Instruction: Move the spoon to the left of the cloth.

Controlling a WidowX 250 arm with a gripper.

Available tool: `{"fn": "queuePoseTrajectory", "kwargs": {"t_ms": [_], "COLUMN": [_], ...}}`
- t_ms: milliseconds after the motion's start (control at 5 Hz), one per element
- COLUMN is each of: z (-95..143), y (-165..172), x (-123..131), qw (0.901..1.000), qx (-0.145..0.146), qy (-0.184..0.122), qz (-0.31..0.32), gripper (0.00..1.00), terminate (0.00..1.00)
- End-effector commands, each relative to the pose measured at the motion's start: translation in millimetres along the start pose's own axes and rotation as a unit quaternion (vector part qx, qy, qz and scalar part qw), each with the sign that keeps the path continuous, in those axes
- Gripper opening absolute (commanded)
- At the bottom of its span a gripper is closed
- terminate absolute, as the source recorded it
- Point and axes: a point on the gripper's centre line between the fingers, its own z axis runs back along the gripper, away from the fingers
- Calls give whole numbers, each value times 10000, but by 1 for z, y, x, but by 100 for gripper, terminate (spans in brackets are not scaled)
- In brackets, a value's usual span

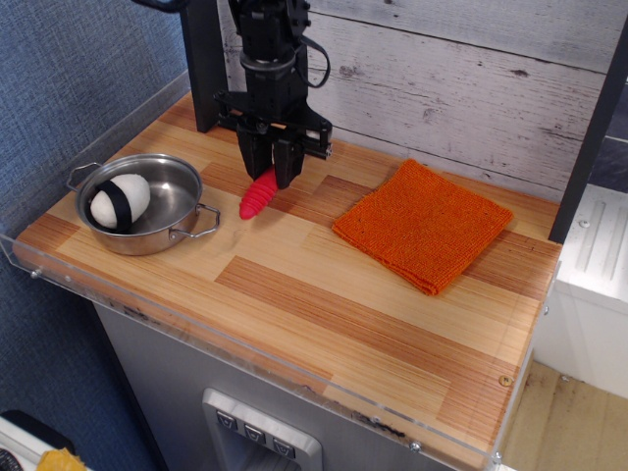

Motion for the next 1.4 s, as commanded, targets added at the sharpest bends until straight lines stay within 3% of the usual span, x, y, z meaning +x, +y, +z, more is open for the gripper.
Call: {"fn": "queuePoseTrajectory", "kwargs": {"t_ms": [0,200,600,800,1000,1200], "z": [2,6,64,81,76,76], "y": [-6,-10,-47,-67,-73,-71], "x": [7,7,-14,-26,-27,-31], "qw": [9999,10000,9951,9947,9976,9987], "qx": [-38,-52,303,271,98,-10], "qy": [-35,-41,-756,-753,-495,-502], "qz": [127,31,-564,-652,-478,-101], "gripper": [100,100,100,100,100,100], "terminate": [0,0,0,0,0,0]}}
